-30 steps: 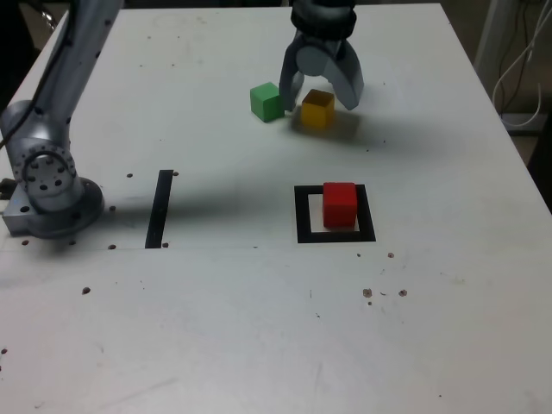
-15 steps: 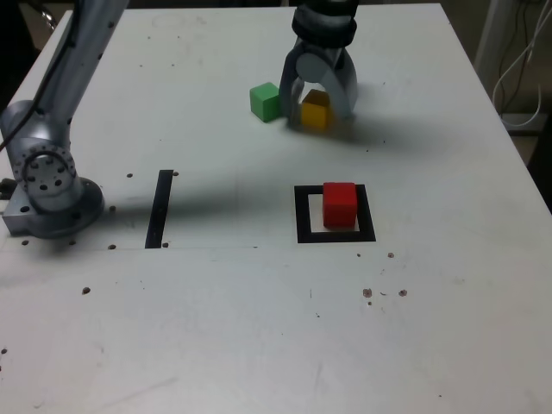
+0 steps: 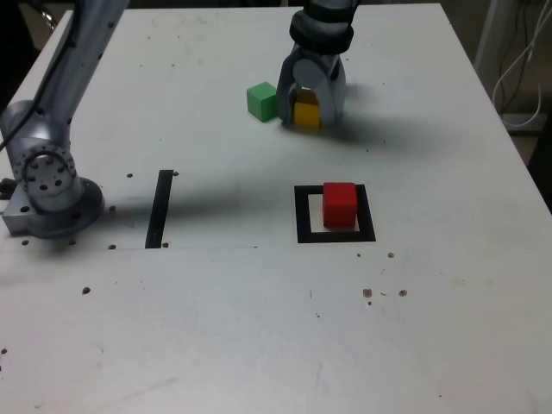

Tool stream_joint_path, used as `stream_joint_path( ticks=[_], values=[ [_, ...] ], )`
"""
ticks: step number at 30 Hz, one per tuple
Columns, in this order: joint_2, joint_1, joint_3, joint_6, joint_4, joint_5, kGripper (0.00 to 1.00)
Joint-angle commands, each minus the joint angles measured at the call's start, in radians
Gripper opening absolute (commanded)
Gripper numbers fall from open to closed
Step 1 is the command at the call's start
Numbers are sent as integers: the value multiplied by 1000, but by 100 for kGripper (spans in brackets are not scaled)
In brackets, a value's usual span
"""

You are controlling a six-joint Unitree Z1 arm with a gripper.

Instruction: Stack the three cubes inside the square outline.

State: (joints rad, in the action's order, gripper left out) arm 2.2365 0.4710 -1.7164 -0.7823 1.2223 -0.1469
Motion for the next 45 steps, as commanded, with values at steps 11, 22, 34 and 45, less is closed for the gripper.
stream_joint_path(
  ticks=[11, 22, 34, 45],
  values=[
    [-64, -15, -8, -3, 27, 7, 17],
    [-237, -164, -5, 191, 136, 24, 17],
    [-262, -495, -39, 611, 195, 42, 17],
    [-179, -544, -48, 758, 199, 111, 18]
  ],
)
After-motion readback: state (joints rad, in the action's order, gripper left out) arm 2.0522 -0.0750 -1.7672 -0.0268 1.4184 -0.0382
